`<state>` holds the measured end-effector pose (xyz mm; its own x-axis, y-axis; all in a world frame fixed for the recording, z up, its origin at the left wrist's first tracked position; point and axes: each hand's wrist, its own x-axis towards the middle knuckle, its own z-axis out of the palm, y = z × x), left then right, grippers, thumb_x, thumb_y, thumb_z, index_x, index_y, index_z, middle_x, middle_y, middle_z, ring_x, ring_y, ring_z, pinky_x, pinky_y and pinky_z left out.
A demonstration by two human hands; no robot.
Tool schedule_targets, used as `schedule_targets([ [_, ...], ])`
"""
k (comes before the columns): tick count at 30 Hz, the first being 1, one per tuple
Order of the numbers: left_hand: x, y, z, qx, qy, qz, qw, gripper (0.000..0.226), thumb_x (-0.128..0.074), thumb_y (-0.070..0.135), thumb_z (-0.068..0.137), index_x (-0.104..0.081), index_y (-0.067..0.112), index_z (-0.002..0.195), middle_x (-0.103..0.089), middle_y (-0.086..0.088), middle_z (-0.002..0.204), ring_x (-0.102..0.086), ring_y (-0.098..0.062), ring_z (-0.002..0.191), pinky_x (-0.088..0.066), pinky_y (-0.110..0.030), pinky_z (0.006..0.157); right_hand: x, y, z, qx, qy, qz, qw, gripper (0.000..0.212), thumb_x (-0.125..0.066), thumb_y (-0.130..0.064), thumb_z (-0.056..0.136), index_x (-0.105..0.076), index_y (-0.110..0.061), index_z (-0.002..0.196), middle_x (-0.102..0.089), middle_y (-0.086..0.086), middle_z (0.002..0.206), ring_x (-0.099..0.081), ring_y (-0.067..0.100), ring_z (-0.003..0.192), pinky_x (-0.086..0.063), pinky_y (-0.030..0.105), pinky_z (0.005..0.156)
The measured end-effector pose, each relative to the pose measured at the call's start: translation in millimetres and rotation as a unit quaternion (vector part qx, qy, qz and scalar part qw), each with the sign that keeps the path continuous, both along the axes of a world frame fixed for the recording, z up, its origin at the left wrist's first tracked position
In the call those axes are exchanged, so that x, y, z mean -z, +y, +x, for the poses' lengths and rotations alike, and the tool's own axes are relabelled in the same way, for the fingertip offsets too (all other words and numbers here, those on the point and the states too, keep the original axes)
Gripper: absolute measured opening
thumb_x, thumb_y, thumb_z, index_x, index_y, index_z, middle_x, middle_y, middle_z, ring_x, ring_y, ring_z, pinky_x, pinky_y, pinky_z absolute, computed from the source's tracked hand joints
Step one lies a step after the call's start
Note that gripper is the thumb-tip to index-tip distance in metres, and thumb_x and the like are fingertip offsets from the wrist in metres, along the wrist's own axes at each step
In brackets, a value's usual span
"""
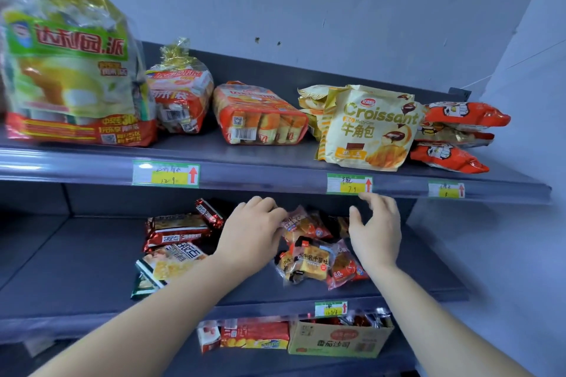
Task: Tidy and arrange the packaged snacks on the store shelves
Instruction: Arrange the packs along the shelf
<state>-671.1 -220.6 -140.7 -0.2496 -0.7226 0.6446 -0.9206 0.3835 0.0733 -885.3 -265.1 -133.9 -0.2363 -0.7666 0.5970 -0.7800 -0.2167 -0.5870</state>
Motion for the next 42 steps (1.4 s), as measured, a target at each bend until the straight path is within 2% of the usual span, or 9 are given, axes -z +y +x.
schedule_targets([
  [10, 63, 74, 87, -0.204, -0.085, 0.168, 0.961, 0.027, -0.087, 0.033, 0.046, -0.069, 0.026, 0.064, -0.06, 0.007, 0.064, -0.061, -0.018, 0.062, -0.049, -0.03, 0.048, 70, 23, 88, -0.2, 0.113, 0.133, 0.964, 0.019, -0.062, -0.03, 0.087, -0.062, -0.028, 0.106, -0.059, -0.012, 0.106, -0.059, 0.01, 0.095, -0.05, 0.028, 0.074],
  [16, 79, 125, 139, -0.318, -0.063, 0.231, 0.917, 0.018, -0.08, 0.032, 0.057, -0.065, 0.028, 0.064, -0.06, 0.008, 0.067, -0.061, -0.017, 0.066, -0.046, -0.029, 0.051, 88, 37, 153, -0.319, 0.222, 0.179, 0.904, 0.02, -0.058, -0.038, 0.088, -0.059, -0.032, 0.108, -0.06, -0.015, 0.107, -0.058, 0.008, 0.097, -0.049, 0.025, 0.07],
  [21, 80, 170, 177, -0.396, -0.029, 0.244, 0.885, 0.019, -0.051, 0.031, 0.091, -0.062, 0.024, 0.105, -0.059, 0.003, 0.107, -0.053, -0.022, 0.107, -0.042, -0.032, 0.082, 95, 52, 218, -0.395, 0.243, 0.168, 0.87, 0.021, -0.06, -0.034, 0.087, -0.061, -0.029, 0.107, -0.062, -0.01, 0.108, -0.058, 0.014, 0.098, -0.052, 0.031, 0.076],
  [25, 80, 200, 216, -0.447, -0.015, 0.252, 0.858, 0.023, -0.046, 0.028, 0.092, -0.06, 0.023, 0.11, -0.057, 0.002, 0.113, -0.049, -0.022, 0.112, -0.04, -0.032, 0.085, 99, 64, 277, -0.434, 0.269, 0.156, 0.846, 0.02, -0.06, -0.035, 0.087, -0.06, -0.029, 0.107, -0.061, -0.009, 0.109, -0.057, 0.014, 0.098, -0.05, 0.028, 0.076],
  [28, 82, 221, 253, -0.468, -0.005, 0.254, 0.846, 0.016, -0.059, 0.03, 0.082, -0.065, 0.025, 0.097, -0.062, 0.004, 0.101, -0.056, -0.02, 0.102, -0.046, -0.032, 0.079, 102, 72, 325, -0.458, 0.274, 0.159, 0.831, 0.021, -0.059, -0.034, 0.088, -0.06, -0.031, 0.109, -0.061, -0.009, 0.113, -0.057, 0.013, 0.101, -0.048, 0.026, 0.076],
  [31, 81, 234, 293, -0.482, -0.015, 0.276, 0.831, 0.027, -0.085, 0.033, 0.043, -0.064, 0.029, 0.06, -0.059, 0.01, 0.063, -0.059, -0.015, 0.061, -0.046, -0.025, 0.048, 104, 80, 375, -0.476, 0.276, 0.161, 0.819, 0.02, -0.06, -0.033, 0.087, -0.06, -0.031, 0.107, -0.061, -0.009, 0.112, -0.057, 0.013, 0.101, -0.049, 0.026, 0.077],
  [32, 84, 237, 309, -0.493, -0.013, 0.266, 0.828, 0.029, -0.086, 0.034, 0.041, -0.064, 0.029, 0.059, -0.058, 0.01, 0.062, -0.059, -0.015, 0.06, -0.044, -0.024, 0.047, 104, 82, 392, -0.481, 0.277, 0.16, 0.816, 0.02, -0.06, -0.034, 0.087, -0.06, -0.031, 0.106, -0.061, -0.009, 0.112, -0.057, 0.013, 0.101, -0.049, 0.027, 0.078],
  [38, 89, 252, 392, -0.514, -0.003, 0.225, 0.828, 0.023, -0.056, 0.034, 0.088, -0.065, 0.025, 0.106, -0.062, 0.003, 0.106, -0.054, -0.02, 0.106, -0.046, -0.03, 0.083, 103, 92, 490, -0.494, 0.265, 0.172, 0.81, 0.019, -0.061, -0.033, 0.087, -0.061, -0.03, 0.105, -0.061, -0.01, 0.109, -0.057, 0.012, 0.1, -0.049, 0.027, 0.078],
  [42, 94, 256, 441, -0.523, 0.022, 0.244, 0.817, 0.026, -0.053, 0.03, 0.089, -0.064, 0.026, 0.112, -0.06, 0.005, 0.111, -0.052, -0.02, 0.106, -0.045, -0.03, 0.081, 106, 96, 547, -0.5, 0.265, 0.182, 0.804, 0.017, -0.061, -0.033, 0.086, -0.062, -0.03, 0.102, -0.061, -0.009, 0.106, -0.057, 0.013, 0.097, -0.05, 0.028, 0.077],
])
